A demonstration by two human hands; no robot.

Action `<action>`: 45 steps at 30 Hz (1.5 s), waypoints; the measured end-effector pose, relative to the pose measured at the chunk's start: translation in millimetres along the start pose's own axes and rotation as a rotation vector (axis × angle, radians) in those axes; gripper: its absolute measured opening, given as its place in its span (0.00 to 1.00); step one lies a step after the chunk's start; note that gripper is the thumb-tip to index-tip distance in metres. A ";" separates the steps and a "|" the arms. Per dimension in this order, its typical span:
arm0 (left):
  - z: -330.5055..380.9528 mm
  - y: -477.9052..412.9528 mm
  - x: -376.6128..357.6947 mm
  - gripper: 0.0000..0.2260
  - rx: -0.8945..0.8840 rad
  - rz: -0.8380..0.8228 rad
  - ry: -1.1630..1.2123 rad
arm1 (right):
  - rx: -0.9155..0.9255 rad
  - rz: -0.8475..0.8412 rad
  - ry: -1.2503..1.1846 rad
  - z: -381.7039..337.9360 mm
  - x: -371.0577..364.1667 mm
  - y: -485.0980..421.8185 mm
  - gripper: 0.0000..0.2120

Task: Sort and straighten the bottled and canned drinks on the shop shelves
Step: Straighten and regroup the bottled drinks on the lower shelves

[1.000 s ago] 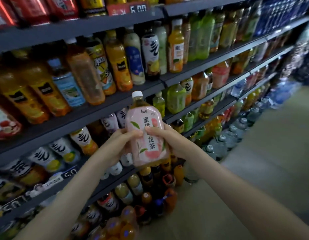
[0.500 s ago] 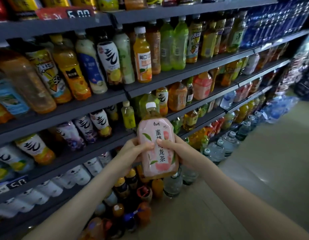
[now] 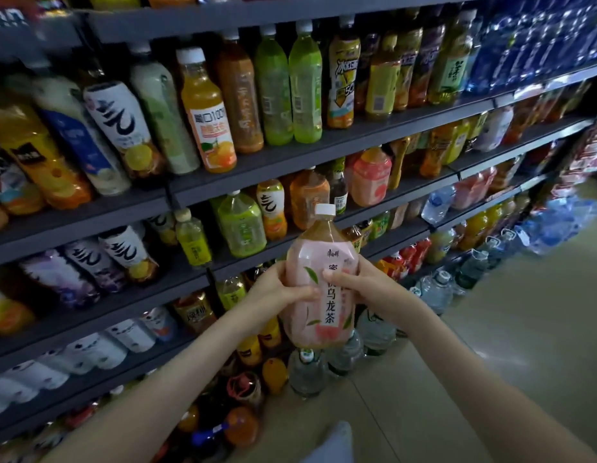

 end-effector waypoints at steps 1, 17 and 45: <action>2.4 -14.4 -5.7 0.23 -0.003 -0.015 -0.019 | 0.001 0.008 0.002 2.3 12.4 -6.8 0.13; -8.6 -142.4 -109.9 0.24 0.205 -0.073 -0.148 | -0.221 -0.022 -0.052 55.2 164.6 -73.8 0.23; 18.3 -93.5 -182.7 0.25 0.227 0.460 -0.244 | -0.251 0.186 0.313 49.4 178.4 -75.7 0.37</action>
Point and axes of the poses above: each hand's wrist, its own y-axis away from the middle knuckle, its own x-axis out of the back of the hand, z = x × y, the point moved 3 cm from there along -y, towards the middle knuckle, and after that the axes turned 4 degrees about z, right-handed, at the moved point
